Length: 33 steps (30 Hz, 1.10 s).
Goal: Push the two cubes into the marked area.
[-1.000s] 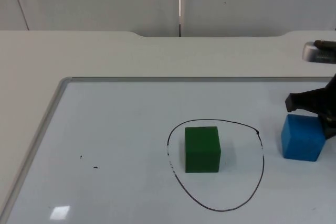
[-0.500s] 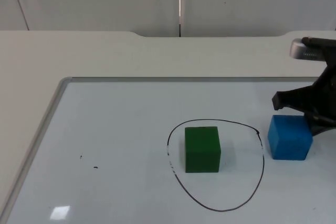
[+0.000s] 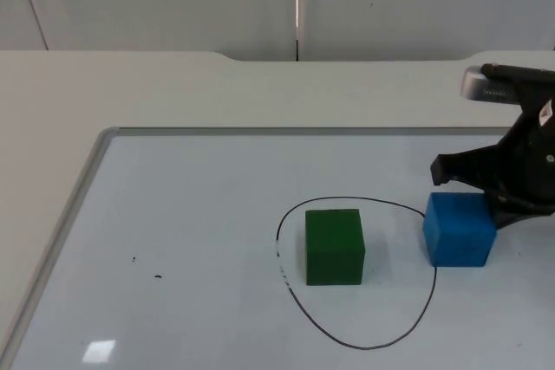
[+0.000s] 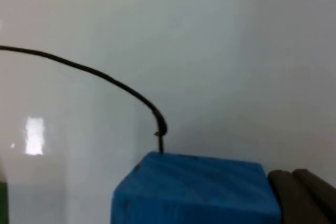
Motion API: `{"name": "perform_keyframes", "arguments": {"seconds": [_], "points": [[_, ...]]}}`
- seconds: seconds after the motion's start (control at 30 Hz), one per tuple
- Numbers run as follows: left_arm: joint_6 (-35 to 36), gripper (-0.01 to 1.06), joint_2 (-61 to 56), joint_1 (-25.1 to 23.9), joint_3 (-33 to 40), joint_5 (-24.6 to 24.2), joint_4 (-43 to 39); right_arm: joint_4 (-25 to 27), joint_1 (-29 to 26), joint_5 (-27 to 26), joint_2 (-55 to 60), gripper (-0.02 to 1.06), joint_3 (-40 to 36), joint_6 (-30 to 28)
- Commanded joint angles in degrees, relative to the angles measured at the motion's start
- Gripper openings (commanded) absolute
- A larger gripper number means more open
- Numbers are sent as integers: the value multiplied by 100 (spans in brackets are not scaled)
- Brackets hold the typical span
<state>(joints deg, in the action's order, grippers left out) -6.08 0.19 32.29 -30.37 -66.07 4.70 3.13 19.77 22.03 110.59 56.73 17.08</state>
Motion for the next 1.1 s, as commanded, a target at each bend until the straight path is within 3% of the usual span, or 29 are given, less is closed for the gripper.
{"name": "perform_keyframes", "arguments": {"seconds": [0.0,0.43,0.7,1.07], "points": [[38,0,-19,30,23,50,58,20,78,-89,8,0,41,69],[38,0,-19,30,23,50,58,204,138,-76,8,0,41,152],[38,0,-19,30,23,50,58,363,397,-400,8,0,41,152],[38,0,-19,30,23,50,58,325,442,58,8,0,41,152]]}}
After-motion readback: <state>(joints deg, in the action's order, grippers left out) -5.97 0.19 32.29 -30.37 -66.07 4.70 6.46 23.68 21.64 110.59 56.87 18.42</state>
